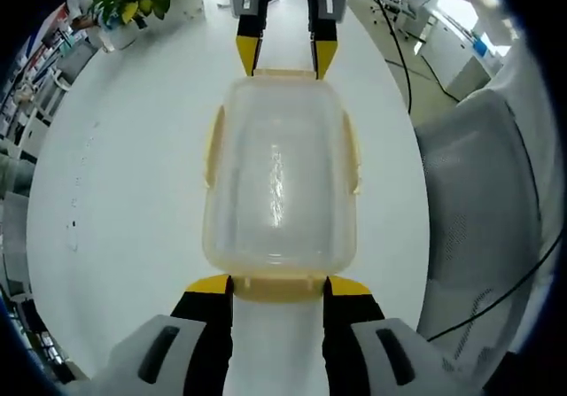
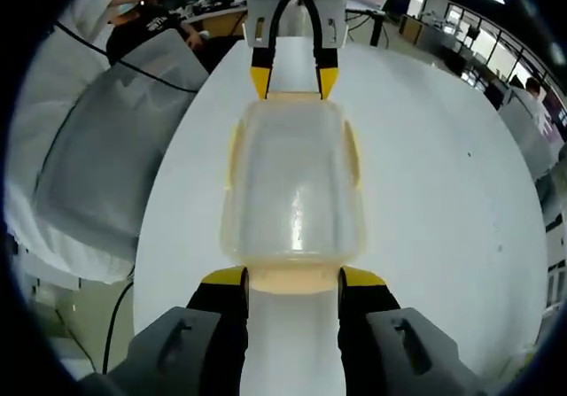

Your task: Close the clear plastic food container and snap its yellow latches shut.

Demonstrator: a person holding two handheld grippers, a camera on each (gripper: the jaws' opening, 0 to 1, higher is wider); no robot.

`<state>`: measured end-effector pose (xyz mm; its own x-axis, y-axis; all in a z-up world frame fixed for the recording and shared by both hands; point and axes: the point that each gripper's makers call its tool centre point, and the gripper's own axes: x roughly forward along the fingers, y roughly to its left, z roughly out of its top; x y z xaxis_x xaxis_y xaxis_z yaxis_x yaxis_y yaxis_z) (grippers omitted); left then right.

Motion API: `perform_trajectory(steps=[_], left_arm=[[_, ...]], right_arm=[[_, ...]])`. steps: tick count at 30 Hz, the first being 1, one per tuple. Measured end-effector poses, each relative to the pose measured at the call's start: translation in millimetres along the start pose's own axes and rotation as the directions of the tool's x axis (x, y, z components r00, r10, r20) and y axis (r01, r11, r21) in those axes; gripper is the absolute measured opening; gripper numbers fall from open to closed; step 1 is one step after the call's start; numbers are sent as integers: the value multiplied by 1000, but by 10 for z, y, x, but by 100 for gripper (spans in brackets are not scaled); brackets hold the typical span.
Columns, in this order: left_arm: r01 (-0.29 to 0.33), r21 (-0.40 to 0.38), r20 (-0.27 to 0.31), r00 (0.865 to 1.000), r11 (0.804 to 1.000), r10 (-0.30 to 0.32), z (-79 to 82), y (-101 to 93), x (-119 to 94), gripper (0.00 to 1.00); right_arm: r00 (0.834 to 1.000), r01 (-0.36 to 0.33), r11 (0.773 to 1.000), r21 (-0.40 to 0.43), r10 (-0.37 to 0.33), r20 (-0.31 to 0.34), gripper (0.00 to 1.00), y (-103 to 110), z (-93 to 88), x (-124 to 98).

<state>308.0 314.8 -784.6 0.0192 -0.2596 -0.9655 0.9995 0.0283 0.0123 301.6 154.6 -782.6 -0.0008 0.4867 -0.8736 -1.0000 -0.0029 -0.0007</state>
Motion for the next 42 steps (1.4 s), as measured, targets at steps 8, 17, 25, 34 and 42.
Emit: perform_trajectory(steps=[8, 17, 25, 34, 42], left_arm=[[4, -3, -15, 1000, 1000, -4, -3, -35, -6, 34], [2, 6, -21, 1000, 1000, -2, 0, -38, -9, 34], [7, 9, -21, 1000, 1000, -7, -1, -36, -8, 34], [8, 8, -23, 1000, 1000, -8, -36, -30, 18, 34], [-46, 9, -82, 995, 999, 47, -213, 66, 53, 33]], right_arm=[[1000, 4, 1000, -17, -4, 4, 36, 6, 28, -19], [1000, 14, 1000, -19, -15, -12, 36, 14, 19, 5], [1000, 22, 1000, -17, -22, -11, 36, 17, 9, 23], [1000, 13, 1000, -3, -13, -5, 37, 33, 10, 35], [999, 29, 999, 24, -28, -41, 36, -21, -134, 73]])
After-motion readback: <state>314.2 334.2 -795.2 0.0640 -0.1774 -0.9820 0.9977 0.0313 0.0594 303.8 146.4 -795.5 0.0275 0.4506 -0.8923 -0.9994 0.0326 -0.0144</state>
